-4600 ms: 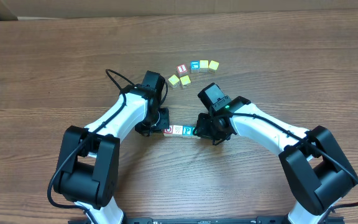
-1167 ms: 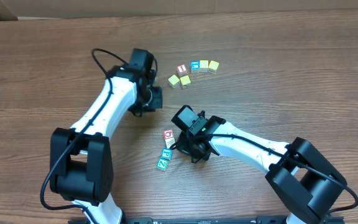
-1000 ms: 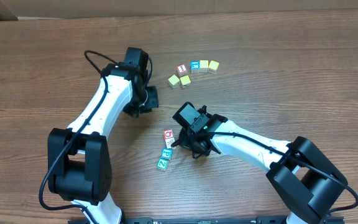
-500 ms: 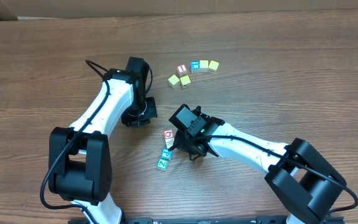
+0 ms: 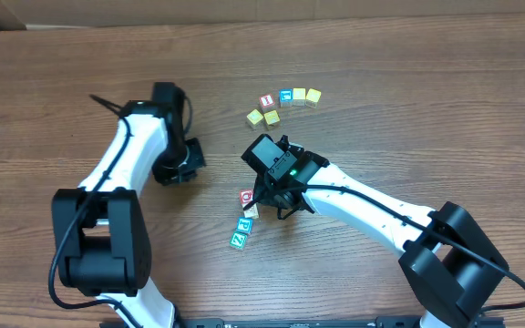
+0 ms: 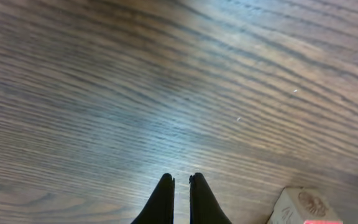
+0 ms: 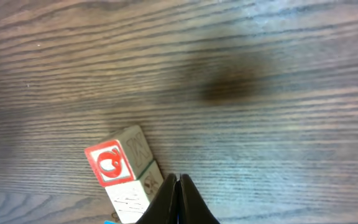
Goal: Flip 4 blocks
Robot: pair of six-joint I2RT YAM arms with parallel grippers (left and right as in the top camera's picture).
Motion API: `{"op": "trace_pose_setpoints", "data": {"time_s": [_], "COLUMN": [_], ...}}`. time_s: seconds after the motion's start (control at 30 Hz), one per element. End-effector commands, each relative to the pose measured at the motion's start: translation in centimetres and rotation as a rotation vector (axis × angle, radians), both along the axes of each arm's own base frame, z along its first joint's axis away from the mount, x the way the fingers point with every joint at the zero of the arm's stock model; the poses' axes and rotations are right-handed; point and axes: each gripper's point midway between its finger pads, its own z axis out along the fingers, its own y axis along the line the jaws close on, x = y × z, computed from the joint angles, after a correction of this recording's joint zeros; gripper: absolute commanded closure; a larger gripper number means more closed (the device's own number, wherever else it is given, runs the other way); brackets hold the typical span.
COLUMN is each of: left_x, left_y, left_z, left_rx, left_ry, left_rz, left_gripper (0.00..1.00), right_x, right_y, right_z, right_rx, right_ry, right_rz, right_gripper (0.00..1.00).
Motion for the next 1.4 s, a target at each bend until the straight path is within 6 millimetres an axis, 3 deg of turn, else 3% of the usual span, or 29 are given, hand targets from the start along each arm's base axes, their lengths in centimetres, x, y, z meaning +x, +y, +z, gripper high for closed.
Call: {"op": "trace_pose_setpoints", "data": {"time_s": [0.0,0.5,0.7,0.8,0.97,1.13,1.37], "left_x": [-1.2,-2.6,-3.9,-4.1,-5.4,-7.4,-8.5], "left_y": [-0.8,-1.1,-3.5,-4.8,-5.9,-7.3,-8.9], "left_z": [-1.0,-2.4,-1.8,-1.4,-1.7,-4.1,-4.9], "left_rx": [-0.054,-0.059,-0.218,-0.297,-0.282,-0.208,-0.201], "left_ry": [0.047,0.077,0.102,0.095,0.139,0.171,0.185], "left_rz": [-0.051,-0.063,-0.214,-0.251,-0.283,-0.290,-0.322], "left_gripper": [0.96,0.96,0.96,0.96,0.96,0.96,0.96], "right_x": [0.2,-2.2,-1.7,-1.4,-1.1,-0.4,0.0], "right_y": [-0.5,0.0,-0.3,-1.1,-3.9,-6.8,-7.3], "right_z": [-0.6,-3.2,-1.3,-0.7,-1.0,-1.3,-1.5], "right_rx": [-0.022,-0.062,-0.069,-0.077,-0.119,-0.136,-0.140], "right_ry": [-0.017,0.058,0.023,0.028,0.095,0.160,0.156], "right_rz": [0.009,0.037,0.081,0.063,0.003,-0.072,-0.087], "right_gripper": [0.96,0.96,0.96,0.96,0.96,0.96,0.96]}}
